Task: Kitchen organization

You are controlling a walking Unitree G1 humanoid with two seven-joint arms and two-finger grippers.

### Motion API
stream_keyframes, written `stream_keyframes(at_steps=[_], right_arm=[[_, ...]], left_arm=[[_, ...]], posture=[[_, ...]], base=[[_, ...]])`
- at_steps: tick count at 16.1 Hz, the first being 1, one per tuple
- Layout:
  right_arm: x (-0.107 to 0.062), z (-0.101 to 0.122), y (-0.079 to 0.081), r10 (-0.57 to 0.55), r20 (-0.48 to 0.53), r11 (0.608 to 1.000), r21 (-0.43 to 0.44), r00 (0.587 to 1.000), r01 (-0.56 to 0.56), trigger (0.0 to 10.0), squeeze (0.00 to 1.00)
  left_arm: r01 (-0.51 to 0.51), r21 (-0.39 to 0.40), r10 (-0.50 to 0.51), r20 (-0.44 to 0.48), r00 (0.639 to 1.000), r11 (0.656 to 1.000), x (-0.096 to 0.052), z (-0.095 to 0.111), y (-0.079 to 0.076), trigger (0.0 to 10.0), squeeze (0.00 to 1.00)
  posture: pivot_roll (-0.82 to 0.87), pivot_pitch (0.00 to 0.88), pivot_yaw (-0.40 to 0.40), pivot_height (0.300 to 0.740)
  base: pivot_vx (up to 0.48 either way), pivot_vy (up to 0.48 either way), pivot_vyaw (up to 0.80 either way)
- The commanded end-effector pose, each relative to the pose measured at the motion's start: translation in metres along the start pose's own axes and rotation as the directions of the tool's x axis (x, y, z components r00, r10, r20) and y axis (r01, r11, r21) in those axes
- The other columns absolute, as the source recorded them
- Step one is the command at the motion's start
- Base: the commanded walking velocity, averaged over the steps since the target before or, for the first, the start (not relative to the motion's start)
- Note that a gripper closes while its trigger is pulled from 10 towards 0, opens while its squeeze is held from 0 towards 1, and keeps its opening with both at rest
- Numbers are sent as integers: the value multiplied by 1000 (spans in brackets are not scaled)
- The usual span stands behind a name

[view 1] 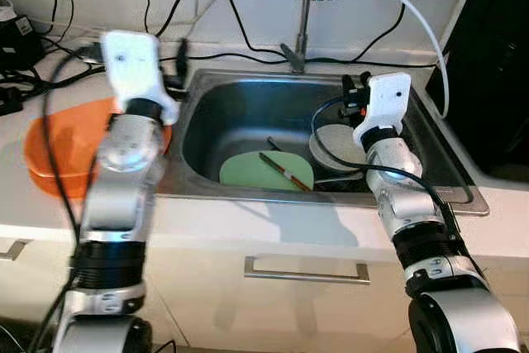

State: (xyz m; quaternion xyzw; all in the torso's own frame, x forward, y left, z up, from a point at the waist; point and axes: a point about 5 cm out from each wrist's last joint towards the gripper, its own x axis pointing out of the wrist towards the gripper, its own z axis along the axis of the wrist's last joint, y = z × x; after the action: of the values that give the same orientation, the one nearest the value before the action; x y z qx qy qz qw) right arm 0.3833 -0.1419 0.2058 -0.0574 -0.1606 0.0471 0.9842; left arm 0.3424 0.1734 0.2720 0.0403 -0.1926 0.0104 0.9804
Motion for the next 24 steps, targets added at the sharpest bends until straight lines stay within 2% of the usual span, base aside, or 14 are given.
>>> stream_keyframes(at_steps=[1,3,5,7,9,10,13,14,15,18,19,24], right_arm=[[3,5,4,10,20,1000,-21,1000,-10,10000,0],[3,2,6,4,16,1000,-15,1000,-3,10000,0],[3,1,8,6,16,1000,-9,1000,-5,10000,0],[3,0,10,13,13,1000,-1,1000,-13,10000,0],[3,-1,12,16,12,1000,-3,1000,-16,10000,0],[3,-1,14,20,11,1000,-1,1000,-20,10000,0],[3,-2,17,30,12,1000,3,999,-30,10000,0],[4,-2,17,33,12,999,3,999,-33,10000,0],[4,-2,18,38,12,999,3,999,-38,10000,0],[4,-2,19,43,12,999,1,999,-43,10000,0],[4,-2,20,44,13,999,3,999,-44,10000,0],[3,-3,19,49,14,999,-4,999,-49,10000,0]], left_arm=[[-66,24,66,-19,998,998,2,1,17,10000,0],[-224,92,229,-46,972,970,-2,3,54,10000,0],[-299,109,307,-66,949,948,-6,5,74,10000,0],[-468,87,476,-140,868,880,-20,1,106,10000,0],[-564,167,586,-152,796,809,-37,-3,127,10000,0],[-603,176,628,-184,756,778,-46,-8,134,10000,0],[-662,153,673,-302,676,734,-58,-20,138,10000,0],[-671,147,677,-320,663,727,-63,-24,140,10000,0],[-677,137,676,-340,654,723,-70,-29,141,10000,0],[-679,68,645,-391,656,731,-71,-31,135,10000,0],[-686,51,639,-419,645,725,-75,-33,130,10000,0],[-696,33,629,-461,626,717,-83,-36,128,10000,0]], posture=[[109,0,0,740],[114,0,6,740],[119,0,7,740],[124,0,10,740],[129,0,14,740],[130,0,15,740],[133,0,17,740],[136,0,12,740],[140,0,9,740],[145,0,6,740],[146,0,7,740],[151,6,5,740]], base=[[0,0,0],[0,0,0],[0,0,0],[0,0,0],[0,0,0],[0,0,0],[0,0,0],[0,0,0],[0,0,0],[0,0,0],[0,0,0],[0,0,0]])
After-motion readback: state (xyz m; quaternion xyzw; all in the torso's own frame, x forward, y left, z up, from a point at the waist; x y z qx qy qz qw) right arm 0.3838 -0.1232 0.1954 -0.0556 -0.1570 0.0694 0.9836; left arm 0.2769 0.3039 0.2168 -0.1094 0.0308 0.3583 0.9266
